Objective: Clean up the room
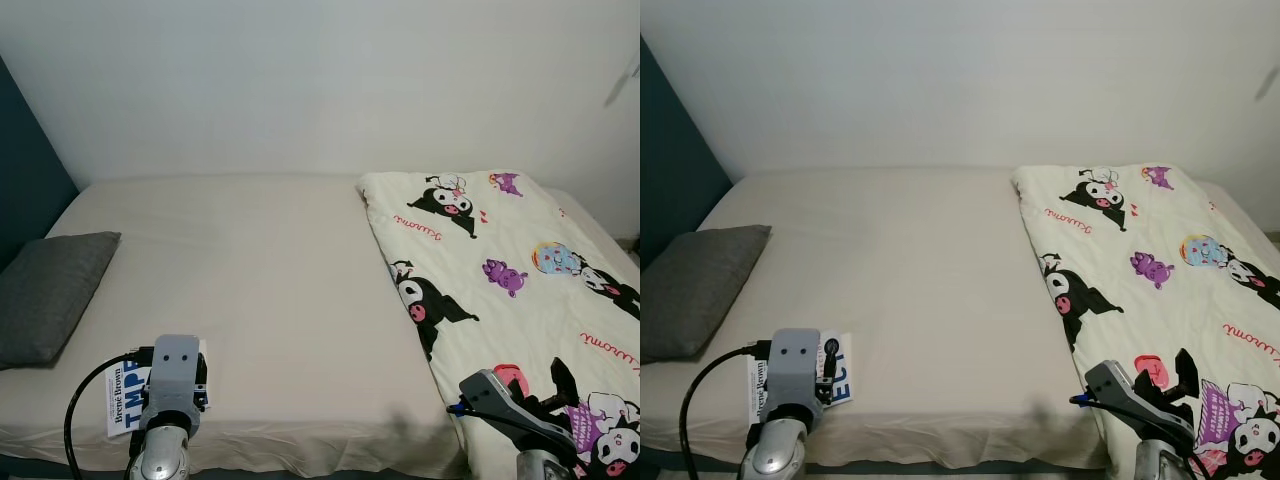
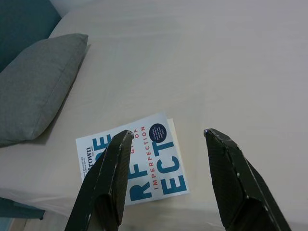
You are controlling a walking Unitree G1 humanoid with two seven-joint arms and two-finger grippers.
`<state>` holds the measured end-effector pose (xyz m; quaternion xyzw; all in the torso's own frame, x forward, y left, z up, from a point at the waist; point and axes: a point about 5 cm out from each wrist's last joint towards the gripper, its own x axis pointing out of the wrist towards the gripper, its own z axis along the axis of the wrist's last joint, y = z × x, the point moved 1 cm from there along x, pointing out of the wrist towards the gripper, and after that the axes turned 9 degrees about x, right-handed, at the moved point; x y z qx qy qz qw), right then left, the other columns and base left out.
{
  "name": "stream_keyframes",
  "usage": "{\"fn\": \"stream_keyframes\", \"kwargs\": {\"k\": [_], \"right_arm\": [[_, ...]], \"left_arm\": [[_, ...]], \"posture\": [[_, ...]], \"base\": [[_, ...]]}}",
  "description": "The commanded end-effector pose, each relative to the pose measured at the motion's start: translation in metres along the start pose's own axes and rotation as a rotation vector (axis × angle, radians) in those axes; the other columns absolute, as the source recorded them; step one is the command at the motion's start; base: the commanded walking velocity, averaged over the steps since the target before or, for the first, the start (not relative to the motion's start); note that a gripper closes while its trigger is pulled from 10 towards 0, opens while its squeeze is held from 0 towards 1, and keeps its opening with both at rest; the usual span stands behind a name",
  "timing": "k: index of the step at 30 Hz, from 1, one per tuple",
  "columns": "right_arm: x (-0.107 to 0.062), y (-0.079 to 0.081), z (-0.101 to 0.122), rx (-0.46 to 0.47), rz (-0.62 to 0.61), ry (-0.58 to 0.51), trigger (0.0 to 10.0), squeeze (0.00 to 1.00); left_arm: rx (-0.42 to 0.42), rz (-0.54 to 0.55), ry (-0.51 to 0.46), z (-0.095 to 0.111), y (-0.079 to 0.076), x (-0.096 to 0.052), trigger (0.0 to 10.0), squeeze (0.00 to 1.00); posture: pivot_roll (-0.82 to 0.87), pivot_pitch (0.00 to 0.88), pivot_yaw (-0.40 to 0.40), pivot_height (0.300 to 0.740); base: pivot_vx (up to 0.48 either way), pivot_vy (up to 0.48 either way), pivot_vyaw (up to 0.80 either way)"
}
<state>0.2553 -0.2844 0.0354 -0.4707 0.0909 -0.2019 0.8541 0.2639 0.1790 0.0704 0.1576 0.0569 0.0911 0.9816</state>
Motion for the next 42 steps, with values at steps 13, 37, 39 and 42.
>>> {"fn": "stream_keyframes", "kwargs": {"k": [13,37,39,42], "right_arm": [[-0.0041,0.0023,-0.0067,-0.008,0.012,0.016,10.0,0.00],[-0.0028,0.0026,-0.0054,-0.008,0.012,0.016,10.0,0.00],[-0.0026,0.0026,-0.0054,-0.008,0.013,0.016,10.0,0.00],[-0.0022,0.0025,-0.0051,-0.008,0.013,0.016,10.0,0.00]], "left_arm": [[0.015,-0.002,0.019,-0.0049,0.0020,-0.0011,10.0,0.00],[0.013,0.000,0.020,-0.0048,0.0020,-0.0010,10.0,0.00],[0.013,0.000,0.020,-0.0049,0.0020,-0.0010,10.0,0.00],[0.013,0.001,0.021,-0.0049,0.0019,-0.0010,10.0,0.00]], "posture": [[-0.02,0.184,0.003,0.740],[-0.02,0.187,-0.001,0.740],[-0.02,0.187,-0.001,0.740],[-0.02,0.187,-0.003,0.740]], "base": [[0.000,0.000,0.00],[0.000,0.000,0.00],[0.000,0.000,0.00],[0.000,0.000,0.00]]}}
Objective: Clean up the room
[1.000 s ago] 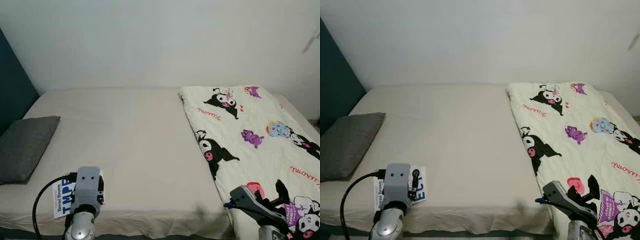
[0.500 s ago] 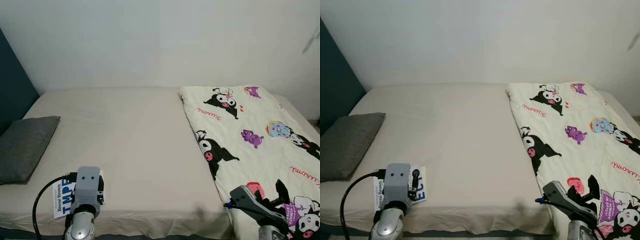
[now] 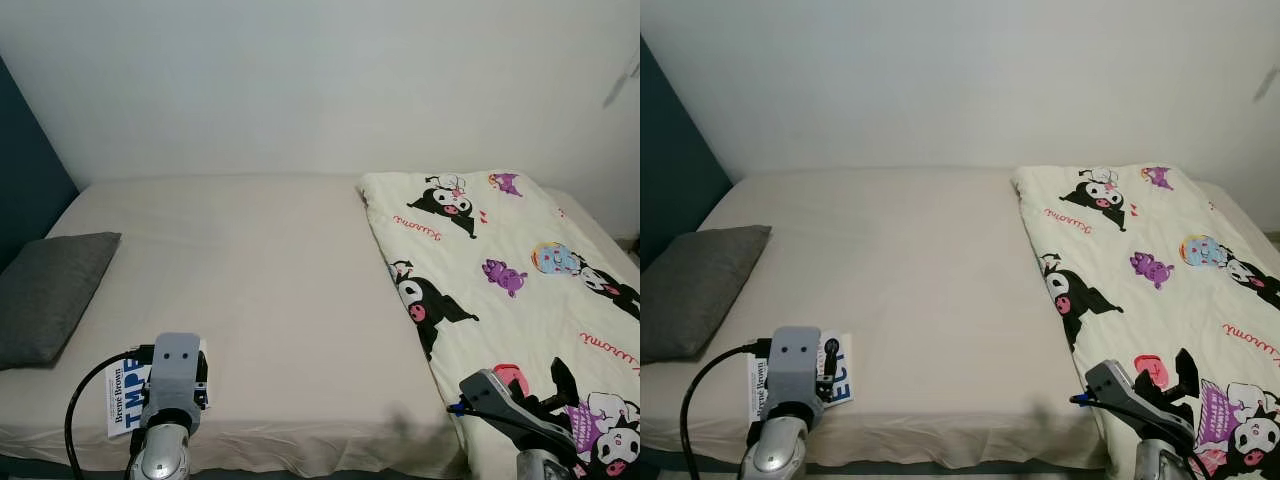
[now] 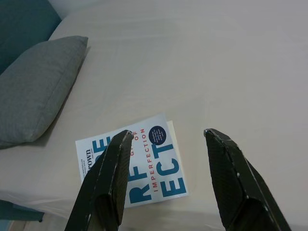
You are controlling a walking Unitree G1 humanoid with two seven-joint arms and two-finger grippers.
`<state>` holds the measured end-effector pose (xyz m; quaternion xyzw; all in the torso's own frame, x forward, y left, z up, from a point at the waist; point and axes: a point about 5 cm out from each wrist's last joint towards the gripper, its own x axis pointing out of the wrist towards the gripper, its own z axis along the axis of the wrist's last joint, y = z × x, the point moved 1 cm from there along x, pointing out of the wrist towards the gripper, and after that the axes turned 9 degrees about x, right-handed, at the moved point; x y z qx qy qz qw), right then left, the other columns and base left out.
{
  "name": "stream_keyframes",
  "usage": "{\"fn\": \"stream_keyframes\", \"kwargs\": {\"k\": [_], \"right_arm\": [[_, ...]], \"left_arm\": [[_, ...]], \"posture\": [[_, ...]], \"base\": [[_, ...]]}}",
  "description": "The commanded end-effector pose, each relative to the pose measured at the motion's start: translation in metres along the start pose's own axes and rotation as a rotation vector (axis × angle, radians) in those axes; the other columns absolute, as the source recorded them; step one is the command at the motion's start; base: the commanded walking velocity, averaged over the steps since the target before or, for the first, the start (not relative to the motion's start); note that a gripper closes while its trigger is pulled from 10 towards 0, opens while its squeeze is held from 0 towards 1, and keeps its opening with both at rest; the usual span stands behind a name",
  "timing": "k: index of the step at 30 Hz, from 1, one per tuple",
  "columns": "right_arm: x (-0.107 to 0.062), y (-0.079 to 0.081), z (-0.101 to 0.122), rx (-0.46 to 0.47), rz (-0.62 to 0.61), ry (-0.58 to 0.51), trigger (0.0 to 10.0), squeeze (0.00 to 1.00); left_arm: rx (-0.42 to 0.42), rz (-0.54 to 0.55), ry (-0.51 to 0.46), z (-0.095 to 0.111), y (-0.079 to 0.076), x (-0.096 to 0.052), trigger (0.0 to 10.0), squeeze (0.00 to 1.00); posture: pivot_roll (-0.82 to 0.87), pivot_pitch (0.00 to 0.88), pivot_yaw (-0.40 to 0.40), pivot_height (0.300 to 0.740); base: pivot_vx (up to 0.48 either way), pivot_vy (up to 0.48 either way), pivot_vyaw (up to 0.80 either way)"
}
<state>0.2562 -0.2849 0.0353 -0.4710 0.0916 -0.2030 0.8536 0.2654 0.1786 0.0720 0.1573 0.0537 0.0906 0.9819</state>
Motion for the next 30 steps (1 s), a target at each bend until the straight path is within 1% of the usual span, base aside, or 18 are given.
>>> {"fn": "stream_keyframes", "kwargs": {"k": [1,30], "right_arm": [[-0.0030,0.0024,-0.0049,-0.007,0.014,0.014,10.0,0.00],[-0.0054,0.0019,-0.0062,-0.007,0.012,0.012,10.0,0.00]], "left_arm": [[0.014,0.001,0.027,-0.0068,0.0019,-0.0022,10.0,0.00],[0.012,-0.009,0.032,-0.0086,-0.0009,-0.0044,10.0,0.00]], "posture": [[-0.02,0.188,-0.004,0.740],[-0.03,0.198,0.003,0.740]], "base": [[0.000,0.000,0.00],[0.000,0.000,0.00]]}}
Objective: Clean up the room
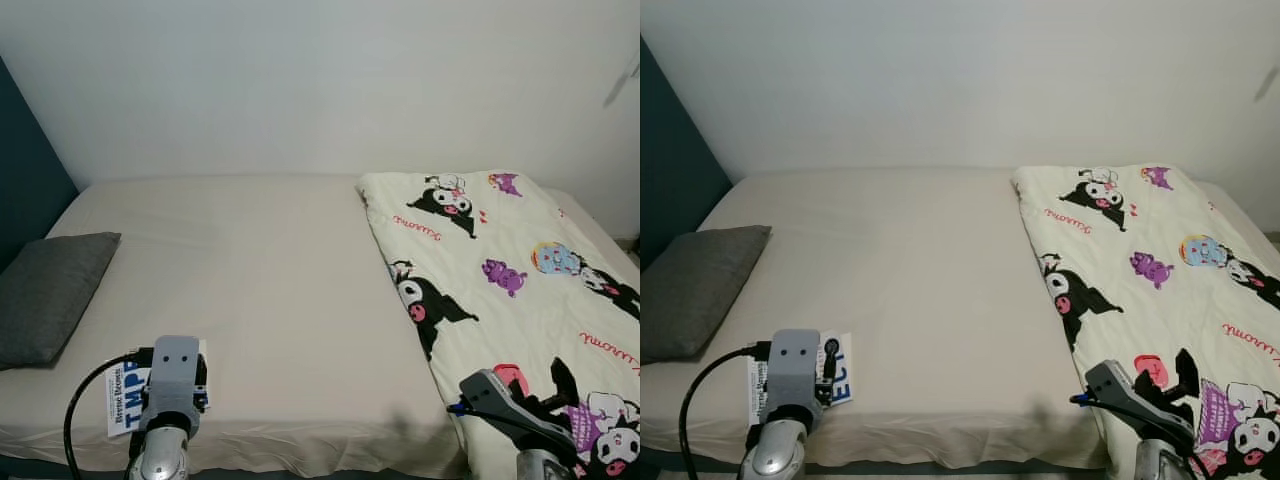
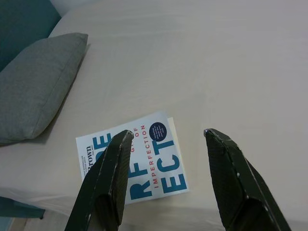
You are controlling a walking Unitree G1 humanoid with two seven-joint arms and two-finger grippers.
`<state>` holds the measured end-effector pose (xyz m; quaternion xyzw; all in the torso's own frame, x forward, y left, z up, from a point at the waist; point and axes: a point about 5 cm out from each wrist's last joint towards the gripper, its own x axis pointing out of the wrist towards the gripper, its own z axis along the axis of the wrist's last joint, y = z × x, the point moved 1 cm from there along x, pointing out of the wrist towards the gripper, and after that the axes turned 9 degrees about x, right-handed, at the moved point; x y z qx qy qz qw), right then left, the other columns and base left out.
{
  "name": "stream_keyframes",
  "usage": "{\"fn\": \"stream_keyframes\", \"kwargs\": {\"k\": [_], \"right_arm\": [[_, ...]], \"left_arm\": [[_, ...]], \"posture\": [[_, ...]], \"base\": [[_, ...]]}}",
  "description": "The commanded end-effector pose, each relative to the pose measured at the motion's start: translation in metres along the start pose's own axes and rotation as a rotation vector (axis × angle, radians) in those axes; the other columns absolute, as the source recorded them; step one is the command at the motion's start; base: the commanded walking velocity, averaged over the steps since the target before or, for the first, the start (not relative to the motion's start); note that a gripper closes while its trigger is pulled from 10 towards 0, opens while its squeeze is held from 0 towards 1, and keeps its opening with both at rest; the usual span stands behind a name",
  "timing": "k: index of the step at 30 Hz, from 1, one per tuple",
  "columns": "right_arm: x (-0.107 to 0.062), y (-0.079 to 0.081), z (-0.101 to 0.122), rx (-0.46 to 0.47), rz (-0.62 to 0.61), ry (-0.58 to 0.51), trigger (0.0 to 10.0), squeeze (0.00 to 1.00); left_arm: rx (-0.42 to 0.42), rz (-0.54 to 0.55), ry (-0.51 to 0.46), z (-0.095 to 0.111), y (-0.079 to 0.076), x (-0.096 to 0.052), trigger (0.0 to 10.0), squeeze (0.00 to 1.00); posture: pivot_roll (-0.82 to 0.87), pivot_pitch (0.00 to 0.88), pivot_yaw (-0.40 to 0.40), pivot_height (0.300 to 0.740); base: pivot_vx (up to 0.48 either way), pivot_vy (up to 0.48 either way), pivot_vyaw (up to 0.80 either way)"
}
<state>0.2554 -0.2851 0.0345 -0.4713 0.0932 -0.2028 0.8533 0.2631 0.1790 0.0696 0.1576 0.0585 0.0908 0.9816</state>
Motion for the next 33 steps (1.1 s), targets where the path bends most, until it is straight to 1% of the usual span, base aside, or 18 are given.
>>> {"fn": "stream_keyframes", "kwargs": {"k": [1,33], "right_arm": [[-0.0048,0.0017,-0.0053,-0.005,0.011,0.009,10.0,0.00],[-0.0051,0.0004,-0.0076,-0.006,0.011,0.012,10.0,0.00]], "left_arm": [[0.010,-0.008,0.023,-0.0058,-0.0009,-0.0024,10.0,0.00],[0.011,-0.006,0.024,-0.0062,-0.0001,-0.0025,10.0,0.00]], "posture": [[-0.03,0.198,0.003,0.740],[-0.03,0.194,0.001,0.740]], "base": [[0.000,0.000,0.00],[0.000,0.000,0.00]]}}
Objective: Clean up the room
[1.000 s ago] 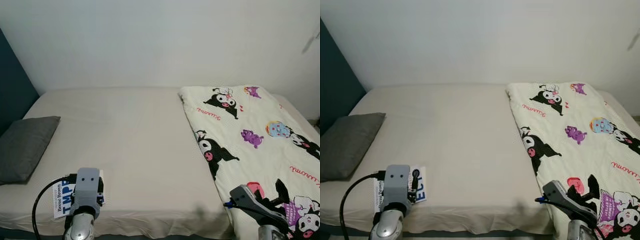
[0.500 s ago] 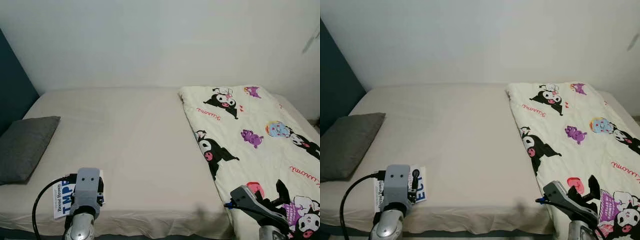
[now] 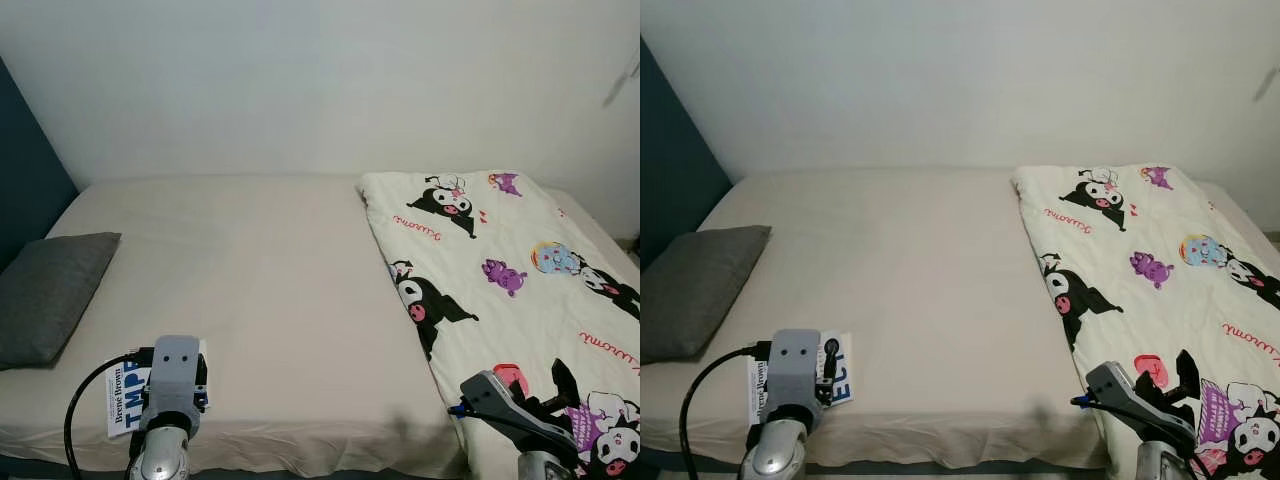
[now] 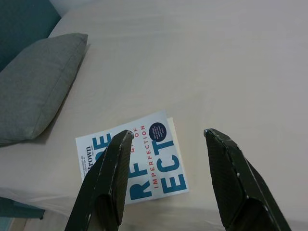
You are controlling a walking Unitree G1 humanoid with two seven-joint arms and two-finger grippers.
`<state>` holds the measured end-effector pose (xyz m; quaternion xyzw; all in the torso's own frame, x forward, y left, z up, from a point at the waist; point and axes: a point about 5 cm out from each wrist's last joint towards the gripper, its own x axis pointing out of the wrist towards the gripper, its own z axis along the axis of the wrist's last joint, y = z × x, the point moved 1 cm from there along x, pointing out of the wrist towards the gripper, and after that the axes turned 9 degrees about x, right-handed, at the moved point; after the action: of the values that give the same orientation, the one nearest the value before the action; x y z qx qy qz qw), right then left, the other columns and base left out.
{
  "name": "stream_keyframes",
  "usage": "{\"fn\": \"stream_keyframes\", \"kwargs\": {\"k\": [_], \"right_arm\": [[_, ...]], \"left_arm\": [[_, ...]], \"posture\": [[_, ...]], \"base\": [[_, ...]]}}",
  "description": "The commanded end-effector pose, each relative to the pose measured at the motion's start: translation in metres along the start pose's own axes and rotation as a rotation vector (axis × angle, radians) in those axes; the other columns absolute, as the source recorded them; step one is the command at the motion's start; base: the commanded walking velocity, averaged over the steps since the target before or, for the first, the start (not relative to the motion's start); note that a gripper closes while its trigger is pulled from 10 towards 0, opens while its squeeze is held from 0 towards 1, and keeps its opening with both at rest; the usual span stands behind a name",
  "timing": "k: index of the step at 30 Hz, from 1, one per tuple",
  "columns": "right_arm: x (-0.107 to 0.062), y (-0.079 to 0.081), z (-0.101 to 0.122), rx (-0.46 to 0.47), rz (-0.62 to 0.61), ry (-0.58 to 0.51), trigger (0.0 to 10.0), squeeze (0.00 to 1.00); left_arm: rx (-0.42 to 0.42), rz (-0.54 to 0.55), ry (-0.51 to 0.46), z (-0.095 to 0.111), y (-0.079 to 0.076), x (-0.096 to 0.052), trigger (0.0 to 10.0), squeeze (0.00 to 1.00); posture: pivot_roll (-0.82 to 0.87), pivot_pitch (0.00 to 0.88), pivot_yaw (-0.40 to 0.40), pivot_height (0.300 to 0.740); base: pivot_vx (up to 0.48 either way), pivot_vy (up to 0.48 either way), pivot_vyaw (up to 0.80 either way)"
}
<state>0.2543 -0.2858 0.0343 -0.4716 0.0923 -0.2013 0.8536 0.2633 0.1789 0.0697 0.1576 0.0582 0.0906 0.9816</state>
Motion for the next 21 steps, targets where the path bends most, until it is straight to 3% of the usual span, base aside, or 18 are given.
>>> {"fn": "stream_keyframes", "kwargs": {"k": [1,21], "right_arm": [[-0.0045,0.0009,-0.0066,-0.006,0.009,0.015,10.0,0.00],[-0.0060,0.0014,-0.0068,-0.005,0.009,0.014,10.0,0.00]], "left_arm": [[0.012,-0.007,0.025,-0.0064,-0.0002,-0.0025,10.0,0.00],[0.012,-0.008,0.024,-0.0060,-0.0008,-0.0020,10.0,0.00]], "posture": [[-0.03,0.194,0.000,0.740],[-0.03,0.189,0.000,0.740]], "base": [[0.000,0.000,0.00],[0.000,0.000,0.00]]}}
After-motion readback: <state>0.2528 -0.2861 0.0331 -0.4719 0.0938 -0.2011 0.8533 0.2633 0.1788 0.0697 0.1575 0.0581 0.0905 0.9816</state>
